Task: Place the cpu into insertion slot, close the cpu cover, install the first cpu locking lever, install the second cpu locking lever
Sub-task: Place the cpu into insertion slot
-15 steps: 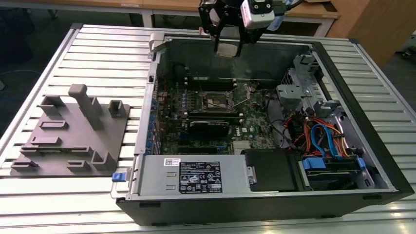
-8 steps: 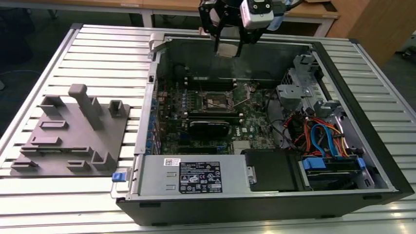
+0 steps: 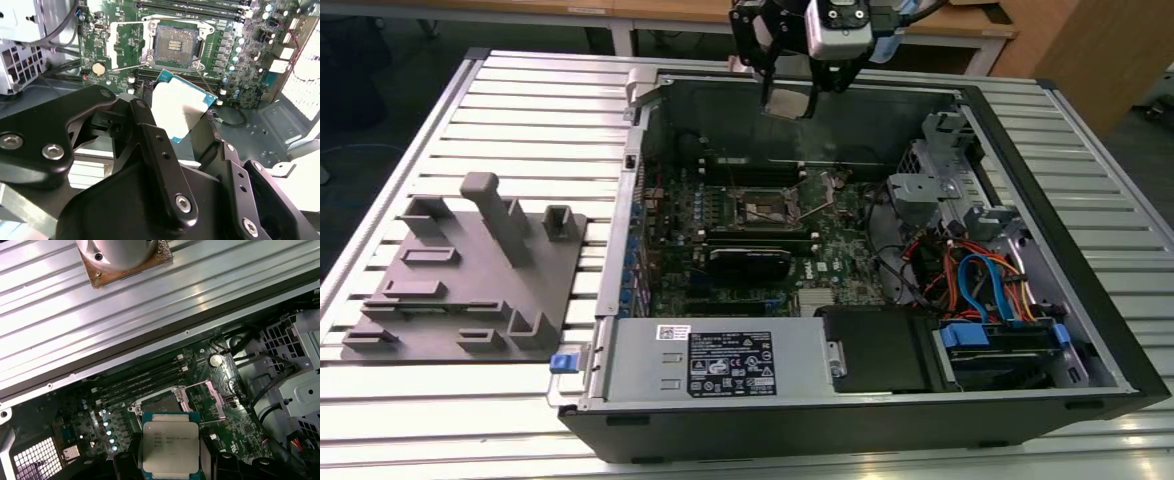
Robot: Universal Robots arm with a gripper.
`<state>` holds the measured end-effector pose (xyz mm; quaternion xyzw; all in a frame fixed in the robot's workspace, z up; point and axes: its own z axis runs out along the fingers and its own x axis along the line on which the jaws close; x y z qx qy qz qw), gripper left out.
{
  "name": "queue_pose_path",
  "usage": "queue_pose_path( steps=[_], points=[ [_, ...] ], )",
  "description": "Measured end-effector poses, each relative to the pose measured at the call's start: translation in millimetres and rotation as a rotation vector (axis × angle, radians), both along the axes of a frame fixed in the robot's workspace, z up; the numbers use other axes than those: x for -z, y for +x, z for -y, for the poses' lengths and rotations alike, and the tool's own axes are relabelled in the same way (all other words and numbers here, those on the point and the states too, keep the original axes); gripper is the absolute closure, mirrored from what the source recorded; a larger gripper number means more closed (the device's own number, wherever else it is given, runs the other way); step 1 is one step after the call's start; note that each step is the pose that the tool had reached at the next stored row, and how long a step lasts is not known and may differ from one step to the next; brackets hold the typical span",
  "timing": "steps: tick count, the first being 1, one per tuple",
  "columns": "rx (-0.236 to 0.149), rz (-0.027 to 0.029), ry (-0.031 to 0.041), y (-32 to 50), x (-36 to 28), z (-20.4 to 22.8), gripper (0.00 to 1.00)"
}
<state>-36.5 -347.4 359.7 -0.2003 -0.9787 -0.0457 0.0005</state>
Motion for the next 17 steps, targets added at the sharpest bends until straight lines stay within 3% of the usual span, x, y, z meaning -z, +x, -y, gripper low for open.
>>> queue_pose_path(
  steps=[13, 17],
  points=[
    [0.006, 0.0000, 0.0000, -2.0, 0.0, 0.0, 0.46],
    [0.025, 0.0000, -0.0001, -2.0, 0.0, 0.0, 0.46]
  ],
)
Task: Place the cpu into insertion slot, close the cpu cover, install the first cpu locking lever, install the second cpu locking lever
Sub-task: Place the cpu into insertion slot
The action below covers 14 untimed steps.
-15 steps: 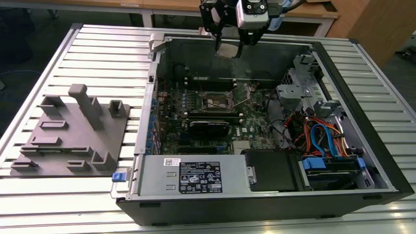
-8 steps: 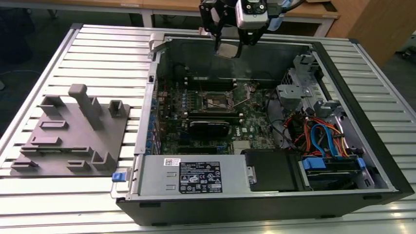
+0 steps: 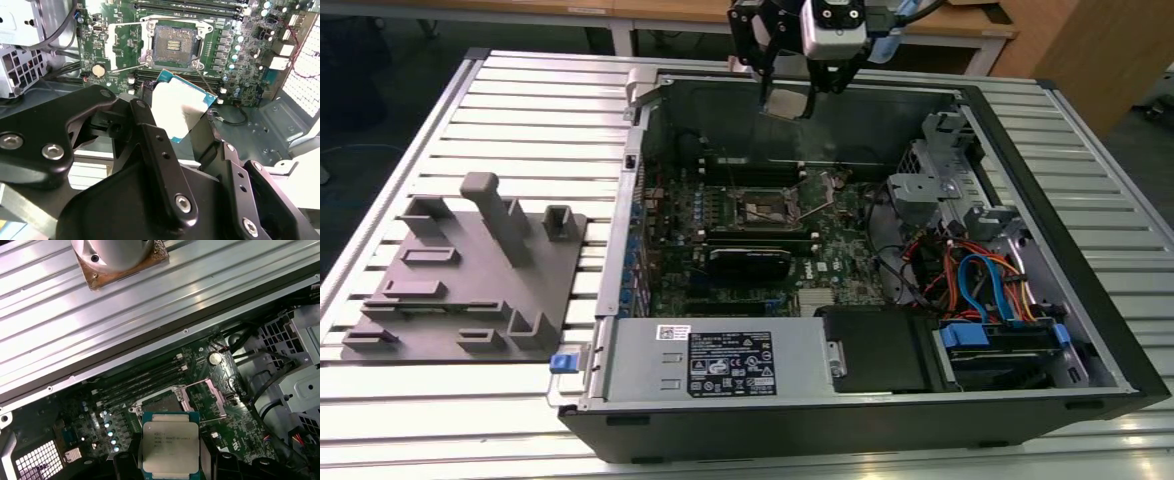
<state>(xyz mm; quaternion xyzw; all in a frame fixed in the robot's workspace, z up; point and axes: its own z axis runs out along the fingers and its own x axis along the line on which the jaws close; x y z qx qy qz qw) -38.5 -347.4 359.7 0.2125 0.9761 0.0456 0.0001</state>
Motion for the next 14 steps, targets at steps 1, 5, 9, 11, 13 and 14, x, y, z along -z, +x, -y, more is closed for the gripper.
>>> queue_pose_path(
  steps=[1, 5, 9, 11, 13, 14],
  points=[
    [0.006, 0.0000, -0.0001, 0.0, 0.0, 0.0, 0.46],
    [0.038, -0.0001, -0.0004, 0.0, 0.0, 0.0, 0.46],
    [0.042, 0.0000, -0.0004, 0.0, 0.0, 0.0, 0.46],
    [0.042, 0.0000, -0.0004, 0.0, 0.0, 0.0, 0.46],
    [0.043, 0.0000, -0.0003, 0.0, 0.0, 0.0, 0.46],
    [0.043, 0.0000, -0.0003, 0.0, 0.0, 0.0, 0.46]
  ],
)
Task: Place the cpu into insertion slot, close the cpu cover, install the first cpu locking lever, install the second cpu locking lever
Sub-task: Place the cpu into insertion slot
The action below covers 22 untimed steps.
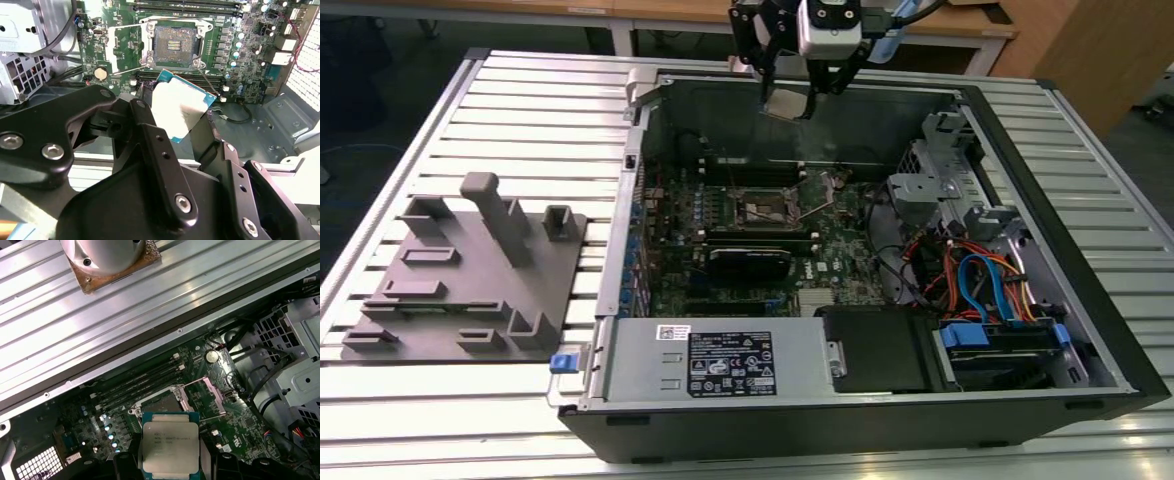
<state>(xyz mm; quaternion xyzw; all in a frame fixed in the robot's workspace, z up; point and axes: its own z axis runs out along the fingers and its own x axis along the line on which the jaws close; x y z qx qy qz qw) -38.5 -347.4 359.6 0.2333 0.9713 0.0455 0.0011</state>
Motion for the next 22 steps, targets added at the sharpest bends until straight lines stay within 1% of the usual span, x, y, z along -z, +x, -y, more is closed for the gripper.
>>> queue_pose_path(
  steps=[4, 8, 10, 14, 16, 22],
  points=[
    [0.002, 0.0000, 0.0000, 0.0, 0.0, 0.0, 0.46],
    [0.014, 0.0000, 0.0000, 0.0, 0.0, 0.0, 0.46],
    [0.032, 0.0000, -0.0001, 0.0, 0.0, 0.0, 0.46],
    [0.083, 0.0000, 0.0000, 0.0, 0.0, 0.0, 0.46],
    [0.088, 0.0000, 0.0000, 0.0, 0.0, 0.0, 0.46],
    [0.089, 0.0000, 0.0000, 0.0, 0.0, 0.0, 0.46]
  ],
)
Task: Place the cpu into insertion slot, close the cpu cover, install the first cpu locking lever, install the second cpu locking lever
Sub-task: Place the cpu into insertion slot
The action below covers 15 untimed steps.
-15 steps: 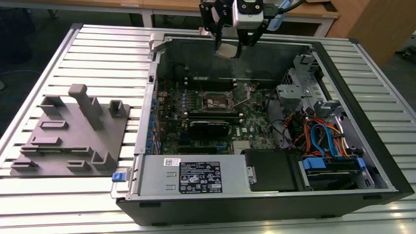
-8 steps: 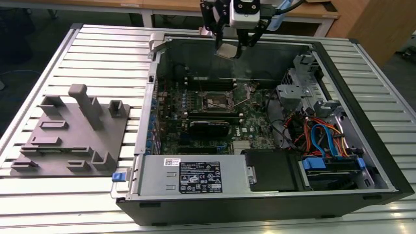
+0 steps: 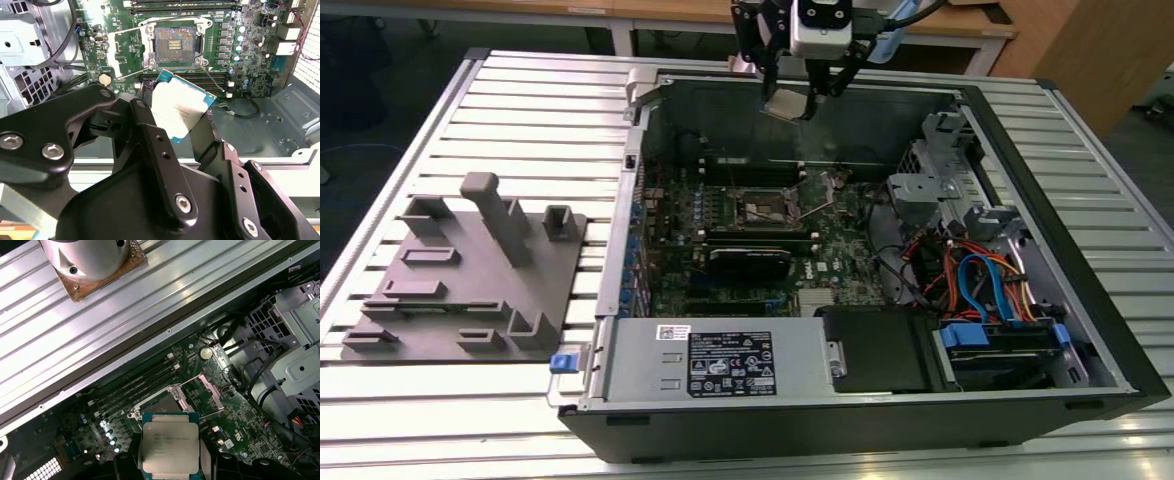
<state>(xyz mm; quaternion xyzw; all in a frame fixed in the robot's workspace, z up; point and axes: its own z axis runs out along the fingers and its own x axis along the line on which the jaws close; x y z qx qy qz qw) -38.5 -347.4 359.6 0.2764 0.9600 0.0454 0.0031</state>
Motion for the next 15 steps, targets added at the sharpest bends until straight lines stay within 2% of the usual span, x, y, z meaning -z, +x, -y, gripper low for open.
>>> queue_pose_path(
  steps=[10, 15],
  points=[
    [0.016, 0.0000, 0.0000, 0.0, 0.0, 0.0, 0.46],
    [0.064, 0.0000, -0.0002, 0.0, 0.0, 0.0, 0.46]
  ],
)
